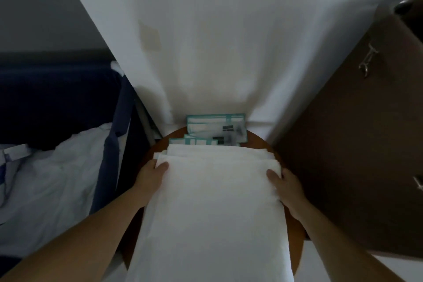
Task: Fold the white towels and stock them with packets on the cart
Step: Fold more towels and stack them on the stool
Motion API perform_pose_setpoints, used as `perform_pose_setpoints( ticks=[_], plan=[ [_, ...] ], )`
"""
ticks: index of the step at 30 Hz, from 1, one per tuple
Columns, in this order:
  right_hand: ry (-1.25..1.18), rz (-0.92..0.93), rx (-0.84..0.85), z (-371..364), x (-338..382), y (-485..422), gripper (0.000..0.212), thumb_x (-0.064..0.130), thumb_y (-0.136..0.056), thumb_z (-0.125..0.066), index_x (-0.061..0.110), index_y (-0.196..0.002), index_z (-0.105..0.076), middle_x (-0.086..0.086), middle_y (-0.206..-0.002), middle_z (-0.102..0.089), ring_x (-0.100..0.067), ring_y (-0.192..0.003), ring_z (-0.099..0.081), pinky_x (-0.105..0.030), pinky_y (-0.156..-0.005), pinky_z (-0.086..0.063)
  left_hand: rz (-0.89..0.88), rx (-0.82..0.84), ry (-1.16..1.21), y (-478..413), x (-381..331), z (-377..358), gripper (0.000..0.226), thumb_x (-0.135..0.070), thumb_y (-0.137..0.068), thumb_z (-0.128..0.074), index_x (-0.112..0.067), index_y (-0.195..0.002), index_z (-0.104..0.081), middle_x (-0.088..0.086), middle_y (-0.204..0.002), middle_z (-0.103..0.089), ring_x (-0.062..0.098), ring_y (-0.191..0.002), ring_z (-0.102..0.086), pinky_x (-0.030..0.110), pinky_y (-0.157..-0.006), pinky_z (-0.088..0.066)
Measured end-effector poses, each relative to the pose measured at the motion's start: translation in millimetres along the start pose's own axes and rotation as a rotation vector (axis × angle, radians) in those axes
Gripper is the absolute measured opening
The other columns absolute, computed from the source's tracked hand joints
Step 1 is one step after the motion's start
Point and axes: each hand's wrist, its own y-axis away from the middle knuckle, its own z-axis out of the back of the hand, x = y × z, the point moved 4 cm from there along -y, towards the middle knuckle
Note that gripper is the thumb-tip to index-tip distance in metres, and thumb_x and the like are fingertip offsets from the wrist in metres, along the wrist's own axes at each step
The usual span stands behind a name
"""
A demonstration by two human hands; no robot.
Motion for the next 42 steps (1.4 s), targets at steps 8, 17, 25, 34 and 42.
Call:
perform_pose_setpoints(
  ticks=[8, 17, 25, 34, 42],
  plan=[
    [-0.235, 0.046, -0.126, 12.7, 25.5, -5.3, 0.007, 0.023, -0.097, -0.059, 0.017, -0.097, -0.063, -0.008, -0.093, -0.065, -0.025, -0.082, -0.061, -0.038, -0.073, -0.051, -0.25, -0.118, 0.043, 2.4, -31.2, 16.5, 0.02, -0.03, -0.102, -0.048, -0.023, -0.118, -0.056, -0.002, -0.105, -0.061, 0.016, -0.094, -0.059, 0.031, -0.072, -0.043],
    [-0.056, -0.066, -0.207, 7.1, 18.0, -33.0, 0.025, 0.029, -0.099, -0.055, 0.011, -0.116, -0.059, -0.002, -0.097, -0.059, -0.014, -0.081, -0.054, -0.034, -0.069, -0.046, -0.107, -0.06, 0.046, -49.5, -28.3, -4.4, 0.025, -0.018, -0.102, -0.047, -0.008, -0.123, -0.058, 0.01, -0.111, -0.059, 0.027, -0.1, -0.054, 0.035, -0.086, -0.044],
    [0.047, 0.001, -0.287, 2.1, 25.6, -42.0, 0.035, 0.03, -0.097, -0.058, 0.01, -0.125, -0.057, -0.005, -0.113, -0.059, -0.021, -0.1, -0.055, -0.039, -0.085, -0.047, -0.15, -0.091, 0.002, -60.7, -16.2, 0.6, 0.028, -0.02, -0.103, -0.047, -0.008, -0.126, -0.055, 0.01, -0.113, -0.058, 0.025, -0.101, -0.055, 0.035, -0.086, -0.044],
    [0.328, -0.051, -0.236, -5.5, -24.0, 46.9, 0.049, 0.04, -0.092, -0.063, 0.01, -0.13, -0.053, -0.011, -0.121, -0.062, -0.03, -0.106, -0.06, -0.04, -0.09, -0.048, -0.196, 0.015, -0.126, -2.4, 30.2, 1.0, 0.054, -0.022, -0.092, -0.063, -0.01, -0.14, -0.041, 0.01, -0.13, -0.052, 0.029, -0.115, -0.053, 0.047, -0.101, -0.046],
    [0.28, -0.151, -0.214, 2.0, -80.5, 120.8, 0.043, 0.052, -0.085, -0.067, 0.02, -0.112, -0.059, -0.002, -0.102, -0.066, -0.024, -0.09, -0.063, -0.044, -0.083, -0.054, -0.026, 0.082, -0.127, 57.9, 98.7, 4.2, 0.045, -0.031, -0.1, -0.055, -0.002, -0.132, -0.044, 0.014, -0.122, -0.057, 0.023, -0.096, -0.054, 0.031, -0.081, -0.045]
  ],
)
